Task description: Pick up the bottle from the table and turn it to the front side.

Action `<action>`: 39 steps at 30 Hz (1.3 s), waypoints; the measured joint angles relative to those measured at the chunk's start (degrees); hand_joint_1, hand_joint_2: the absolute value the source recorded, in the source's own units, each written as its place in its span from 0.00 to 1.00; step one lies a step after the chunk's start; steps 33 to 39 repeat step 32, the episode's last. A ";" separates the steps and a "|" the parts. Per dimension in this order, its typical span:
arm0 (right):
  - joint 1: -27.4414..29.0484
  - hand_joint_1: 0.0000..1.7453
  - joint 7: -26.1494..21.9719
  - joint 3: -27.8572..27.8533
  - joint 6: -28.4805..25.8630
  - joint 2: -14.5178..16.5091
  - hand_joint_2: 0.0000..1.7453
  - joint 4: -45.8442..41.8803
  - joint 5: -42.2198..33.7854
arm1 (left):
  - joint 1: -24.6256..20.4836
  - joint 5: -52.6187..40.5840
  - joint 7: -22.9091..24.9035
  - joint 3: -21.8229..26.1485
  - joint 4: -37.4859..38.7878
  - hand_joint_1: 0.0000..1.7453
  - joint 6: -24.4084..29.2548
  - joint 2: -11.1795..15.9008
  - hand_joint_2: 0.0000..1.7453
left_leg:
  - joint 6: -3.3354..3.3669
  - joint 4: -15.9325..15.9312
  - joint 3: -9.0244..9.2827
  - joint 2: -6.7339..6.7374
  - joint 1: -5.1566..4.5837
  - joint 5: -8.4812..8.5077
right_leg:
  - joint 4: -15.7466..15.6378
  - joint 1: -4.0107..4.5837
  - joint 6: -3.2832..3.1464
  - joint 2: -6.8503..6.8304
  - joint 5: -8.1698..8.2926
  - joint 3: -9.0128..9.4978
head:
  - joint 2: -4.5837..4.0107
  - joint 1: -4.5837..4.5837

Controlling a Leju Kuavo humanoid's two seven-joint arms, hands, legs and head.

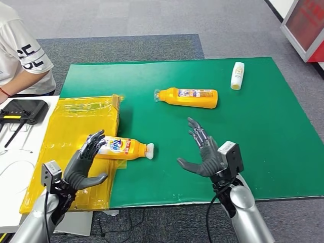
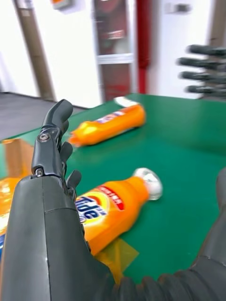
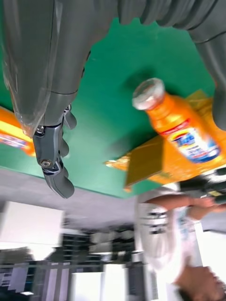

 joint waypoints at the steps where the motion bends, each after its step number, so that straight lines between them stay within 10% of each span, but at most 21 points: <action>1: 0.58 0.00 -0.17 -0.35 -0.54 0.16 1.00 -0.70 0.00 | 0.55 -0.67 0.39 0.22 -1.01 0.00 1.45 -0.59 1.00 | 0.01 0.00 0.00 0.00 0.00 -0.01 | 0.00 0.00 0.00 0.00 -0.01 0.00 | 0.00 0.01; 39: 4.47 0.00 -3.46 -2.30 -1.25 0.51 1.00 -5.51 7.53 | 2.07 -2.23 1.72 -0.09 -6.30 0.00 1.87 -3.24 1.00 | 0.03 0.00 0.01 0.00 0.00 -0.06 | 0.00 0.00 0.00 0.00 -0.03 0.02 | 0.00 0.00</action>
